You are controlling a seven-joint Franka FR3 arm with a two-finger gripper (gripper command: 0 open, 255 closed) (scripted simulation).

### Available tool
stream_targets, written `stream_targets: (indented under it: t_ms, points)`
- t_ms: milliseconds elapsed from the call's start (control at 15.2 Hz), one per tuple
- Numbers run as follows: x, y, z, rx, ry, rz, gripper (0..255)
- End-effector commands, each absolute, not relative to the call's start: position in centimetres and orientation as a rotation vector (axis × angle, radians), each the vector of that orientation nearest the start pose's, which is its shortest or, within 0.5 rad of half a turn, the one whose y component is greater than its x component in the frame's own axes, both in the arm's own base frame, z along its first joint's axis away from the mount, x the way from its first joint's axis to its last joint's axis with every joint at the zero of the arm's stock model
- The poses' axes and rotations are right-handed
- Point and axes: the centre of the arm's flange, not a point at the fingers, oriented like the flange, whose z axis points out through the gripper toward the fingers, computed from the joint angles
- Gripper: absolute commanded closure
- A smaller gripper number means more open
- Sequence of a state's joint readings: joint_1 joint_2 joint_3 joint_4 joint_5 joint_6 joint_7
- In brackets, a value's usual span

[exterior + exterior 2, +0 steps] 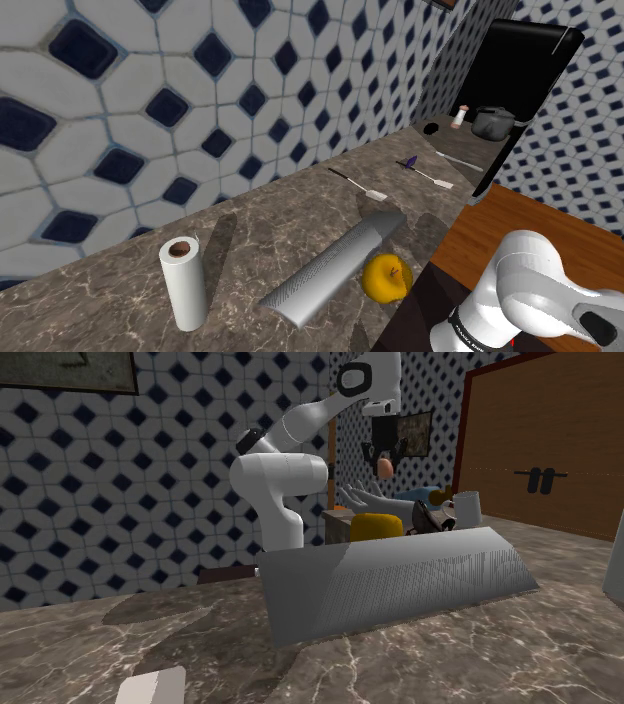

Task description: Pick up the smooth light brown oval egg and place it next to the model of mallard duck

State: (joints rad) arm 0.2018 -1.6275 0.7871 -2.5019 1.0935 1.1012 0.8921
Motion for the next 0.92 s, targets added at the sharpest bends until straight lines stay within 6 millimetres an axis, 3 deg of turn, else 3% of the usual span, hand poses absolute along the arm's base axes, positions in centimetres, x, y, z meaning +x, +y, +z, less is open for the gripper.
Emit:
stream_targets:
  t_ms: [0,858]
  points:
    - [-7.1,32.2,48.2,-3.018,0.174,0.145,255]
    - [-7.1,32.2,41.3,-3.018,0.174,0.145,255]
